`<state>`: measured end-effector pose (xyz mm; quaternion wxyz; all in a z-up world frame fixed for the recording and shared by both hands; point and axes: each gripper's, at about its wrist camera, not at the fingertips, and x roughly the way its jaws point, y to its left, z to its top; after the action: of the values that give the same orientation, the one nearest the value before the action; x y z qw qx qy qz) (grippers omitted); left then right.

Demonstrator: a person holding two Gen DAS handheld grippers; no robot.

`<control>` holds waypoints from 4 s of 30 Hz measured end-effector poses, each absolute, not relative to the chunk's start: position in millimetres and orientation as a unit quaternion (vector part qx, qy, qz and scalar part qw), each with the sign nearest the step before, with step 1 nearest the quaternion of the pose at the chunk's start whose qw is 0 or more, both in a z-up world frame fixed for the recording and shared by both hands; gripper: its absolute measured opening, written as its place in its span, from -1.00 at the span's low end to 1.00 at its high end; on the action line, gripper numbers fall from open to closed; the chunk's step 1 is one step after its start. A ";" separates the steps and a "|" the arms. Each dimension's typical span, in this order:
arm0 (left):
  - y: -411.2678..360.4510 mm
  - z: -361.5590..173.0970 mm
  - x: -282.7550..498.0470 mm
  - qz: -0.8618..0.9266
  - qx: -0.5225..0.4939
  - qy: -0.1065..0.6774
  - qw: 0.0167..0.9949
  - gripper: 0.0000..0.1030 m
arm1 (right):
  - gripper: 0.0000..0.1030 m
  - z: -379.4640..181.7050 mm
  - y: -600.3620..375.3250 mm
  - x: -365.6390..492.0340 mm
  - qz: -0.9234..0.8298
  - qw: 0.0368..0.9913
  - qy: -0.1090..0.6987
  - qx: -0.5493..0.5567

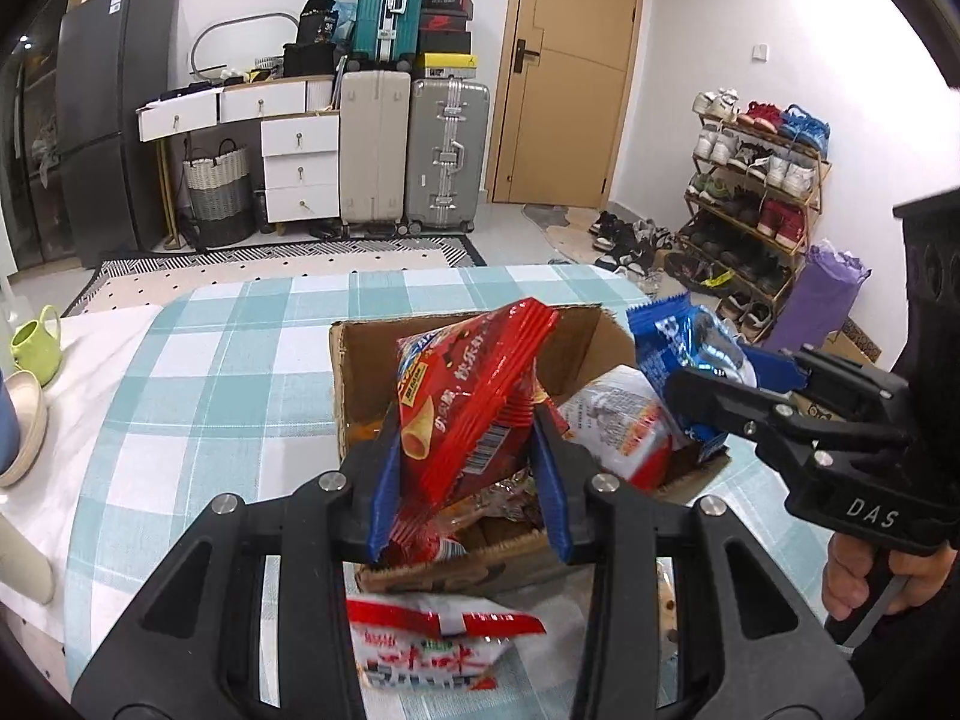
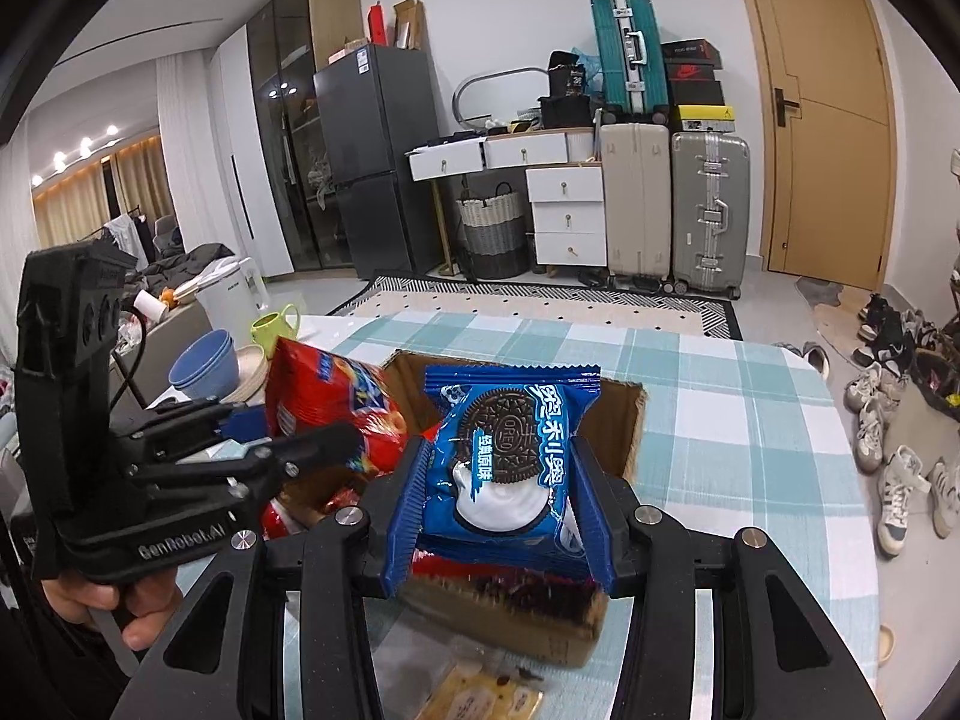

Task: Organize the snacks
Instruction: 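Open both tools to release the packets into the box, then move both tools back, left tool closing on the white noodle-snack bag, then grasp the white noodle-snack bag with the left tool while the right tool grasps the cracker pack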

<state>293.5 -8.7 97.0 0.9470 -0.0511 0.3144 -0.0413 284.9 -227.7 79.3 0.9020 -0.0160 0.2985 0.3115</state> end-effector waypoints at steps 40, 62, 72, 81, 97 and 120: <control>39.4 32.2 224.1 -0.002 -0.064 0.353 0.934 0.98 | 0.99 11.0 -279.1 210.2 0.263 0.892 0.367 0.013; 28.9 -18.7 252.2 0.005 -0.068 0.407 0.911 0.98 | 0.99 -51.8 -235.9 223.0 0.248 0.853 0.457 -0.046; 18.2 -41.8 274.9 0.022 -0.052 0.432 0.900 0.86 | 0.98 -59.8 -218.6 225.0 0.214 0.854 0.463 -0.100; 5.7 -41.9 275.4 -0.007 -0.027 0.420 0.907 0.22 | 0.13 -53.5 -226.1 225.1 0.217 0.860 0.451 -0.099; -4.0 -41.9 260.4 -0.035 -0.017 0.419 0.907 0.07 | 0.12 -49.5 -247.1 222.5 0.246 0.867 0.429 -0.065; -6.2 -41.2 236.6 -0.056 -0.028 0.418 0.906 0.00 | 0.12 -37.7 -248.2 210.3 0.250 0.873 0.415 -0.056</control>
<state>236.6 -6.2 -41.2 0.9061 -0.0278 0.4185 -0.0564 210.3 -248.2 -37.7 0.8731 -0.0559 0.4146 0.2504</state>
